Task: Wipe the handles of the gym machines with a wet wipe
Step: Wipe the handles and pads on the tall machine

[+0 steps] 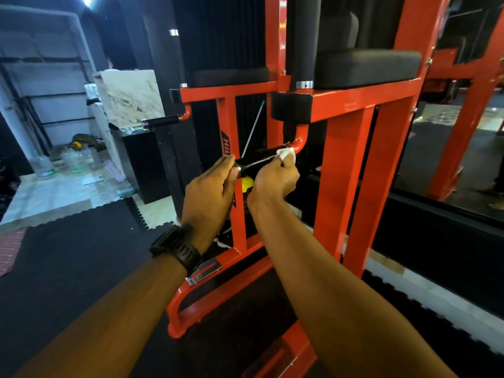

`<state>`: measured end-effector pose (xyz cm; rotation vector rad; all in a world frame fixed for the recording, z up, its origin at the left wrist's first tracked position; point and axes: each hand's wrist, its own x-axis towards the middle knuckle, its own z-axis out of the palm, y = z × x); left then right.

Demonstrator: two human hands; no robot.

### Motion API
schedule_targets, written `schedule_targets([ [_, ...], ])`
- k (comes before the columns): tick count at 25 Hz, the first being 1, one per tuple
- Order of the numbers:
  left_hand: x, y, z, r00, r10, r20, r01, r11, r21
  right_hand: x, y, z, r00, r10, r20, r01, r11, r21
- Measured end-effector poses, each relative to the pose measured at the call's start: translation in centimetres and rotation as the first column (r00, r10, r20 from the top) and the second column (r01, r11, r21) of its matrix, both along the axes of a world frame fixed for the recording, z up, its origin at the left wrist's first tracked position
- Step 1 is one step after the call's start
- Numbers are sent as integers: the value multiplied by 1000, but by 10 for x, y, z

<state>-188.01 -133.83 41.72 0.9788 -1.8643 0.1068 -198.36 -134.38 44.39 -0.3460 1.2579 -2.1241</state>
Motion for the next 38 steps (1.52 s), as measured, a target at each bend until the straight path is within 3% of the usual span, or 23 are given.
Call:
schedule_targets([
  [5, 4, -5, -4, 999, -25, 22, 24, 999, 33, 1, 12, -1, 977, 158, 143, -155, 987, -34],
  [8, 4, -6, -6, 999, -25, 19, 25, 999, 34, -3, 22, 2, 905, 302, 298, -274, 953, -132],
  [14, 4, -5, -3, 999, -33, 11, 33, 999, 20, -6, 33, 3, 821, 452, 348, -382, 889, -254],
  [17, 5, -6, -3, 999, -35, 22, 35, 999, 1, -6, 33, 5, 832, 430, 349, -349, 897, -272],
  [19, 5, -6, -3, 999, -29, 35, 29, 1000, 13, 2, 31, 5, 925, 308, 224, -275, 947, -164],
  [20, 6, -6, -3, 999, -26, 43, 25, 1000, 17, 6, 30, 2, 975, 221, 32, -218, 973, -71],
  [21, 6, -6, -3, 999, -24, 48, 23, 1000, 14, 11, 29, -3, 962, 130, -241, -132, 991, 9],
  [23, 6, -6, -3, 999, -30, 41, 30, 1000, -5, 8, 21, -26, 697, 17, -716, 10, 999, 34],
  [24, 6, -6, -4, 999, -39, 30, 40, 999, -7, 1, 18, -36, 540, -8, -842, 24, 1000, 6],
  [26, 6, -7, -7, 998, -58, 7, 58, 998, -1, -20, 13, -45, 253, -42, -967, -87, 994, -66],
  [28, 6, -9, -10, 998, -68, -15, 68, 998, -11, -39, 12, -34, -62, -29, -998, -192, 981, -17],
  [29, 5, -10, -12, 997, -68, -32, 68, 998, -10, -46, 11, -25, -162, -11, -987, -170, 985, 17],
  [31, 3, -11, -14, 996, -61, -62, 61, 998, -4, -55, 8, -6, -233, 49, -971, -78, 995, 69],
  [35, 3, -11, -17, 997, -48, -67, 47, 999, -15, -79, 0, 15, -440, 149, -885, -130, 965, 227],
  [38, 2, -7, -17, 997, -35, -76, 37, 999, 25, -79, -6, 39, -416, 283, -864, -144, 918, 370],
])
